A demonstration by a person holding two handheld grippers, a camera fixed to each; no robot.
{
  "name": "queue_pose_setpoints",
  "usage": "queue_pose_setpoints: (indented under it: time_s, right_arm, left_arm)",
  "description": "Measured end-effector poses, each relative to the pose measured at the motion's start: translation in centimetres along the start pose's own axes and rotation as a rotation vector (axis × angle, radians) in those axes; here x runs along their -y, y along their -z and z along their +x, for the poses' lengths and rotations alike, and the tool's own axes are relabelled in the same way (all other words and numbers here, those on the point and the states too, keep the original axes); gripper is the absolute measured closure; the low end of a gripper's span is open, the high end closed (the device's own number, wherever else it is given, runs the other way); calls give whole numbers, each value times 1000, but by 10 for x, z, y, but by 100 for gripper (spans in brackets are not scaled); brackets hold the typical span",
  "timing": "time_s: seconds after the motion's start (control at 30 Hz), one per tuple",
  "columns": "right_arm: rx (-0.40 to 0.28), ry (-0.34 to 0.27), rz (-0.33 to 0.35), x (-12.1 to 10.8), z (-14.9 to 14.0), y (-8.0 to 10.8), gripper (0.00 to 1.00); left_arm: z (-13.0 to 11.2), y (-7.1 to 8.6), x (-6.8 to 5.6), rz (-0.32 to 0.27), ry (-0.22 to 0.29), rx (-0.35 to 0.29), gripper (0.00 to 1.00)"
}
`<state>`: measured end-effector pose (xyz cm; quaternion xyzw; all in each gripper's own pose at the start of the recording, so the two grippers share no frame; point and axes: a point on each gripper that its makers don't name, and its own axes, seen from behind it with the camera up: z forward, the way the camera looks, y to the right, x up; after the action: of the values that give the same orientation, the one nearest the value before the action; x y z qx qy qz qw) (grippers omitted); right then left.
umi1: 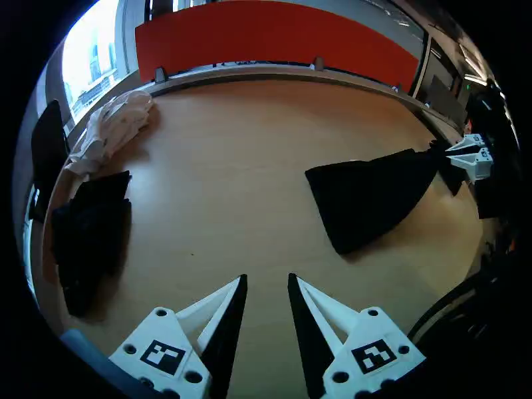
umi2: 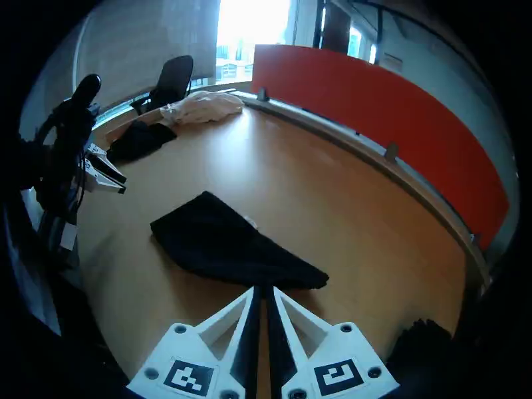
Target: Fold towel
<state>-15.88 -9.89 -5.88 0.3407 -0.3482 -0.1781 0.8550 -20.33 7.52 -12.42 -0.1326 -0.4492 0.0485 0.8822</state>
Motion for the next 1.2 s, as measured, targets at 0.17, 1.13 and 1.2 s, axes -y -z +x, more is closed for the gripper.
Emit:
queue_pose_setpoints:
  time_s: [0.17,1.13,1.2]
  right_arm:
    - [-18,25,-13,-6,13,10,94]
    - [-46,77,-25,-15,34,29,94]
    - [-45,83,-16,-12,34,27,94]
  left_arm:
    - [3,0,1,2,0,-4,56]
    - [11,3,-1,-1,-5,-17,56]
    - [12,3,-1,1,-4,-19,56]
